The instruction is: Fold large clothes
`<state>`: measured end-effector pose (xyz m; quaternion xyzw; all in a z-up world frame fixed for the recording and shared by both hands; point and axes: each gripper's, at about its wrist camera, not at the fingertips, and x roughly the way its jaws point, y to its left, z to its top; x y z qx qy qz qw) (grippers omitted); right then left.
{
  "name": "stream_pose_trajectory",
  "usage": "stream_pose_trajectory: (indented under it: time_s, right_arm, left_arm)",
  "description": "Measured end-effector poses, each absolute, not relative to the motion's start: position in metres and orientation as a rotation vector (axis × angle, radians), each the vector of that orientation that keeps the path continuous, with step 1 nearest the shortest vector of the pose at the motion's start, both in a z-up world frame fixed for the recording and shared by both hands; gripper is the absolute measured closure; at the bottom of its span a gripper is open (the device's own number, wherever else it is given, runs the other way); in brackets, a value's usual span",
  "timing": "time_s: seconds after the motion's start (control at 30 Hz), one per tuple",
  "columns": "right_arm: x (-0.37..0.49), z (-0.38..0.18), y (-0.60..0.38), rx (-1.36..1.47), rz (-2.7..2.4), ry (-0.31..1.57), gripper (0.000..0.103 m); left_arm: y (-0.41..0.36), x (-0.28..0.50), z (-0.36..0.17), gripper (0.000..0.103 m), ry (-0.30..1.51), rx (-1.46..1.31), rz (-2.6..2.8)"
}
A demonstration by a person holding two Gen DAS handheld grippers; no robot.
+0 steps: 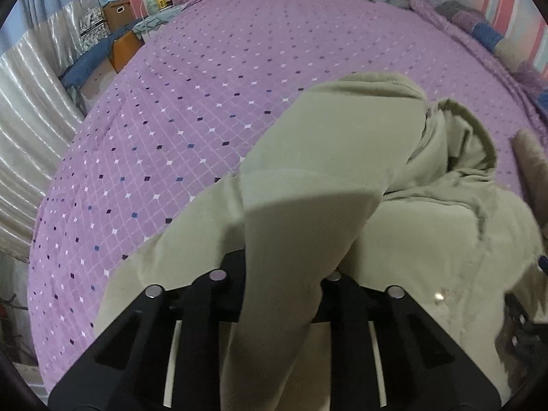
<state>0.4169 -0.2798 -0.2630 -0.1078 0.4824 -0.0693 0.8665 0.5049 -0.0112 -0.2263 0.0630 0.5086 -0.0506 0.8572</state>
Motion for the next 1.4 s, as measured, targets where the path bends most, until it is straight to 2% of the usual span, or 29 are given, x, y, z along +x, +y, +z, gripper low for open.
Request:
stream_pose_trajectory:
  time_s: [0.17, 0.4, 0.53, 0.87, 0.97, 1.13, 1.23, 1.33, 1.4]
  right_arm:
    - [0.413, -0.249, -0.293, -0.319, -0.241, 0.968, 0.017]
    - [0.408, -0.25, -0.334, -0.204, -0.283, 1.051, 0.017]
    - [0.397, -0.257, -0.335, -0.217, -0.3, 1.062, 0.017]
    - [0.376, -0.255, -0.319, -0.269, -0.287, 1.073, 0.017]
    - [0.368, -0.252, -0.315, -0.247, -0.278, 1.076, 0.017]
    - [0.359, -0.253, -0.307, -0.21, -0.26, 1.103, 0.017]
    - [0.349, -0.248, -0.296, -0.173, -0.233, 1.104, 0.017]
    - [0.344, -0.242, -0.286, -0.171, -0.21, 1.094, 0.017]
    - [0.34, -0.237, -0.276, -0.177, -0.197, 1.086, 0.017]
  left_arm:
    - [-0.009, 0.457, -0.207, 0.088, 0.999, 0.211, -0.153]
    - [-0.008, 0.373, -0.175, 0.089, 0.907, 0.277, -0.219]
    - [0.0, 0.351, -0.162, 0.09, 0.862, 0.3, -0.229]
    - [0.061, 0.294, -0.136, 0.091, 0.837, 0.188, -0.227]
    - [0.069, 0.283, -0.141, 0.091, 0.855, 0.188, -0.248]
    - [0.06, 0.27, -0.192, 0.091, 0.941, 0.341, -0.214]
    - [0.066, 0.272, -0.211, 0.085, 0.958, 0.339, -0.189]
    - [0.074, 0.273, -0.21, 0.074, 0.969, 0.277, -0.21]
    - [0.075, 0.267, -0.206, 0.059, 0.966, 0.267, -0.209]
